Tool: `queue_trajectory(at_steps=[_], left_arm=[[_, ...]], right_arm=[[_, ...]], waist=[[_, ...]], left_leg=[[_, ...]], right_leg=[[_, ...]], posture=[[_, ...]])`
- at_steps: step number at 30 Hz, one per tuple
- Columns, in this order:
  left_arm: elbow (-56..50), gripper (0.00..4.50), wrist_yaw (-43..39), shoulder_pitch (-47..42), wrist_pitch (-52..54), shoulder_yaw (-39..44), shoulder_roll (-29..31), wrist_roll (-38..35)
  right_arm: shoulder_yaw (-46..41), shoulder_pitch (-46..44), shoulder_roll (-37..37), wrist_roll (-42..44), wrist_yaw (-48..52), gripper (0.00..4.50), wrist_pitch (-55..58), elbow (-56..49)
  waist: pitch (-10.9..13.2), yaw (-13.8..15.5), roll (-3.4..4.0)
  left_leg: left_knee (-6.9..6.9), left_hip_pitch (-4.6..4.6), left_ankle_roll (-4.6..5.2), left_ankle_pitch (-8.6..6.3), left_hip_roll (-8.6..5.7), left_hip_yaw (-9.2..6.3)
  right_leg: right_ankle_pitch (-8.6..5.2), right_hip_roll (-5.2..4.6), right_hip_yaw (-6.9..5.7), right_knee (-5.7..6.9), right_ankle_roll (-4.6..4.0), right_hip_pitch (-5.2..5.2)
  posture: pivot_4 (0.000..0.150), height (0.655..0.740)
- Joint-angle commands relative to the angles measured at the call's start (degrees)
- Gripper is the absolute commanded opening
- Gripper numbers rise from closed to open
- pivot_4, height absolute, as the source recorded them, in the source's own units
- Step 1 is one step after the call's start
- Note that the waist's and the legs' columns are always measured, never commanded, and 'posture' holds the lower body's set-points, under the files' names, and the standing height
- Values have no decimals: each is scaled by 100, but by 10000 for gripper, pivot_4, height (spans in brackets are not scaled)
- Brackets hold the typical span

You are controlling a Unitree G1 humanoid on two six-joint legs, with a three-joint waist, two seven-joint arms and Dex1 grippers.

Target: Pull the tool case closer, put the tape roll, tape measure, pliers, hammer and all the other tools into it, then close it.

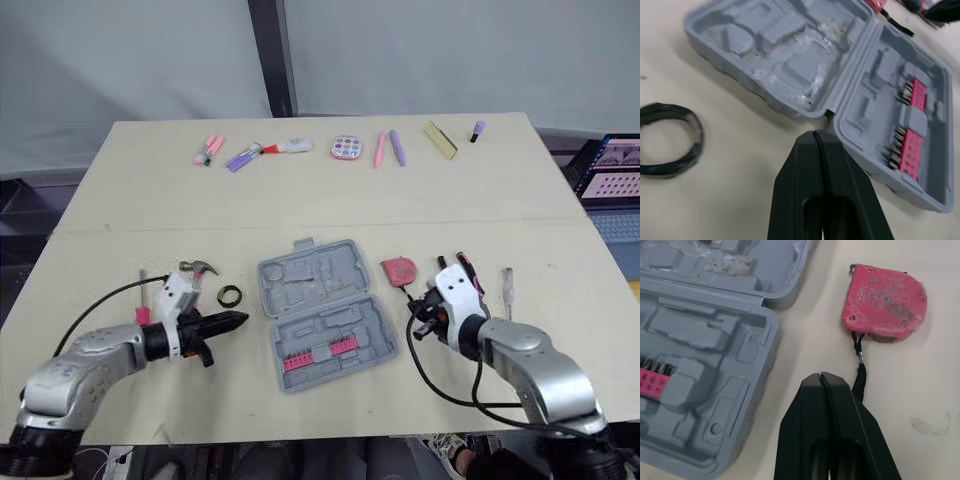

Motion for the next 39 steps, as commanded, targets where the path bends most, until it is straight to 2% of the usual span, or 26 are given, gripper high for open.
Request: queue_trajectory(at_steps=[1, 12, 29, 39], left_arm=[[149, 0, -183, -117, -208, -90, 47, 127], [812, 0, -343, -612, -731, -475, -104, 630], [1097, 0, -407, -639, -1067, -829, -393, 1025], [1263, 0, -376, -790, -1213, -941, -651, 1234]], right_arm=[[29, -158, -55, -92, 216, 503, -203, 155], [510, -709, 124, -431, 559, 503, -596, 951], [1028, -1521, 746, -871, 847, 503, -1118, 2035], [1058, -1710, 874, -1097, 1031, 503, -1445, 2522]], waist=[[0, 5, 0], [0, 3, 0], [0, -8, 0], [0, -16, 0]], left_leg=[[2, -1, 0, 0, -1, 1], [7, -4, 0, 1, -2, 23], [10, -4, 0, 1, -1, 37], [13, -4, 0, 1, -11, 39]], right_leg=[[0, -1, 1, 3, 1, -3], [1, -5, 5, 44, 1, -34], [1, -7, 2, 57, 0, -46], [1, -7, -1, 69, 0, -52]], posture=[[1500, 7400], [1500, 7400], [1500, 7400], [1500, 7400]])
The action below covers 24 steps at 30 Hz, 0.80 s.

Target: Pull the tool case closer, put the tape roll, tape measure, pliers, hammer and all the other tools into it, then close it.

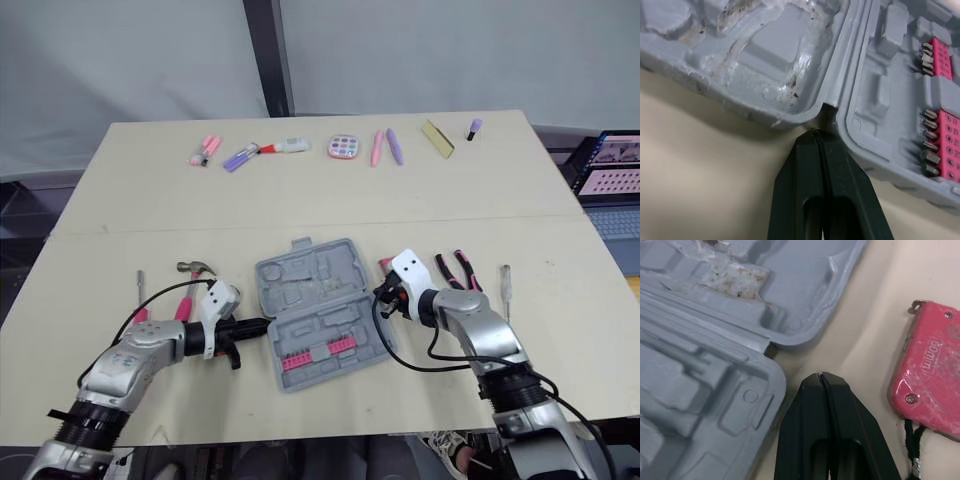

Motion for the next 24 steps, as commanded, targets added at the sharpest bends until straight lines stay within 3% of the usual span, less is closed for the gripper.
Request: queue_trajectory(at_steps=[1, 13, 24], left_arm=[[20, 0, -29, -47, -118, -42, -66, 71], [-35, 0, -64, 69, -185, -155, -164, 206], [-395, 0, -53, 369, -62, -171, -108, 176]], right_arm=[[-60, -63, 9, -13, 169, 503, -123, -72], [-36, 124, -26, -4, 319, 503, -17, -378], [-181, 764, -202, 177, 320, 503, 467, -1421]], waist=[[0, 0, 0], [0, 4, 0], [0, 8, 0]], left_leg=[[0, 0, 0, 0, 0, 0], [3, 0, 0, 0, 1, 0], [1, 1, 0, 0, 6, 0]], right_leg=[[0, 0, 0, 1, 0, 0], [0, -4, 0, 5, 0, 0], [0, -6, 2, 4, 0, 0]], posture=[[1500, 7400], [1500, 7400], [1500, 7400]])
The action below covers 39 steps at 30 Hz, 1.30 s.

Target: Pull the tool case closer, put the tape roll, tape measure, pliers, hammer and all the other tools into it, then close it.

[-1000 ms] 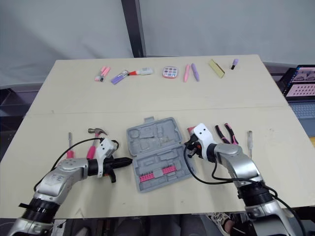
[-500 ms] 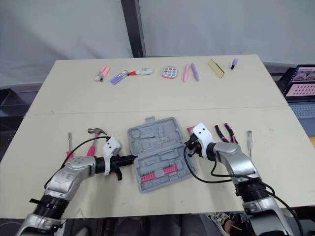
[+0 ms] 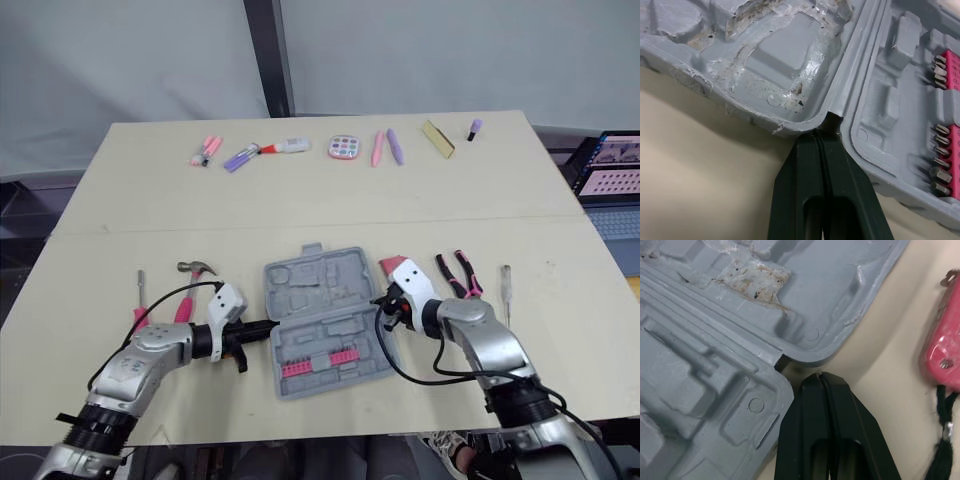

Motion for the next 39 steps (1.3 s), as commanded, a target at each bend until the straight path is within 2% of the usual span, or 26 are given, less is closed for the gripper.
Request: queue_trajectory(at_steps=[1, 19, 39], left_arm=[[-329, 0, -66, 223, 111, -132, 34, -1], [-1227, 0, -233, 758, 697, -210, 272, -213], [-1791, 0, -238, 1270, 979, -230, 413, -332]], right_arm=[[-117, 205, -70, 231, 130, 503, 142, -627], [-662, 1860, -510, 766, -133, 503, 1147, -2700], [-784, 2513, -517, 1005, -387, 503, 1538, -3430]], waist=[[0, 0, 0], [0, 23, -1], [0, 24, -1]], left_leg=[[-1, 0, 0, 0, 1, 0], [-4, 1, 1, -1, 3, 0], [-8, 1, 3, -2, 5, 0]], right_leg=[[0, 0, 0, 0, 0, 0], [0, -2, 5, -4, 0, 4], [0, -2, 7, -21, 0, 10]], posture=[[1500, 7400], [1500, 7400], [1500, 7400]])
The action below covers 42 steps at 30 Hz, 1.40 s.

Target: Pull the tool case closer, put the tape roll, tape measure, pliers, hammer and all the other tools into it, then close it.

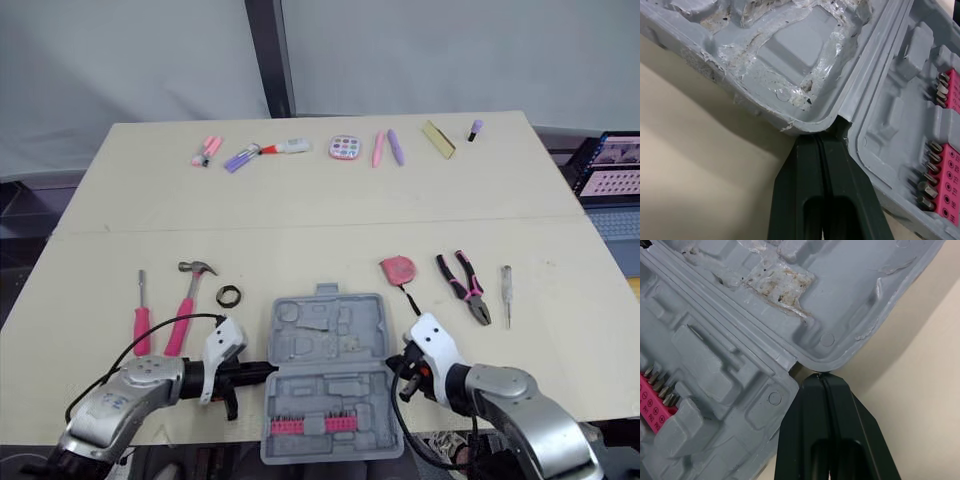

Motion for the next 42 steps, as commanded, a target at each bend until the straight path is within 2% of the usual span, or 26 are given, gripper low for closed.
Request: queue_trajectory(at_steps=[1, 25, 42], left_arm=[[-167, 0, -105, 50, 16, -102, 12, -140], [-391, 0, 1, 427, 87, 40, 176, -207], [163, 0, 86, 200, -265, 330, 305, -82]], right_arm=[[2, 22, 2, 185, -27, 503, -6, -352], [7, 111, -44, 232, -83, 503, -25, -281], [-364, 315, -399, 232, 37, 503, -309, 90]], waist=[[0, 0, 0], [0, -1, 0], [0, 2, 0]], left_leg=[[0, 0, 0, 0, 0, 1], [0, 0, 0, 0, 2, 0], [1, 2, 0, 0, 4, 2]], right_leg=[[0, 0, 0, -1, 0, 1], [0, 0, 0, -3, 0, 2], [0, 2, -1, -4, 0, 5]], posture=[[1500, 7400], [1500, 7400], [1500, 7400]])
